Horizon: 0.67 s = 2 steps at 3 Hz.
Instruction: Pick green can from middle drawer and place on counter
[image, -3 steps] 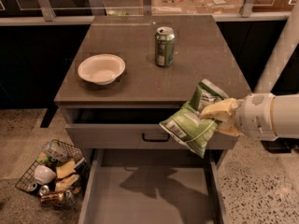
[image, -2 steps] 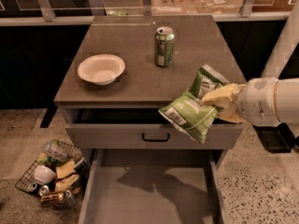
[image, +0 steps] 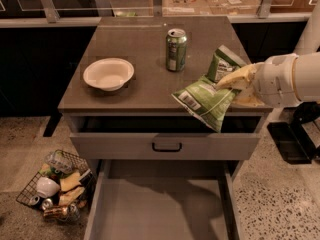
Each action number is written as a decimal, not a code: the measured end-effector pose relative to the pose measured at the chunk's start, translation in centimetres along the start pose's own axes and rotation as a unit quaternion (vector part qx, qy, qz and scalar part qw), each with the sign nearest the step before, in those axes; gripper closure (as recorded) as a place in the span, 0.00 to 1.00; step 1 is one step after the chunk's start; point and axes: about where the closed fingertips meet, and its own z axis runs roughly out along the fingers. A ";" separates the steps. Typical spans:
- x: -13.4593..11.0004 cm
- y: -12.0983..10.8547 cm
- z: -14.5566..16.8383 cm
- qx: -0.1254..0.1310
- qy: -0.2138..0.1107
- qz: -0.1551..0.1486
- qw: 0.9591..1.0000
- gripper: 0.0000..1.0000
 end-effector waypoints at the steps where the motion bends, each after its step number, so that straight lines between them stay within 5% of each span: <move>1: 3.3 -0.7 -0.4 -0.006 0.011 -0.004 1.000 1.00; 2: 8.2 0.0 0.0 -0.023 0.007 0.005 1.000 1.00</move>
Offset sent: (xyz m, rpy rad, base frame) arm 0.1355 -0.1178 0.0532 -0.0310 -0.0057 -0.0702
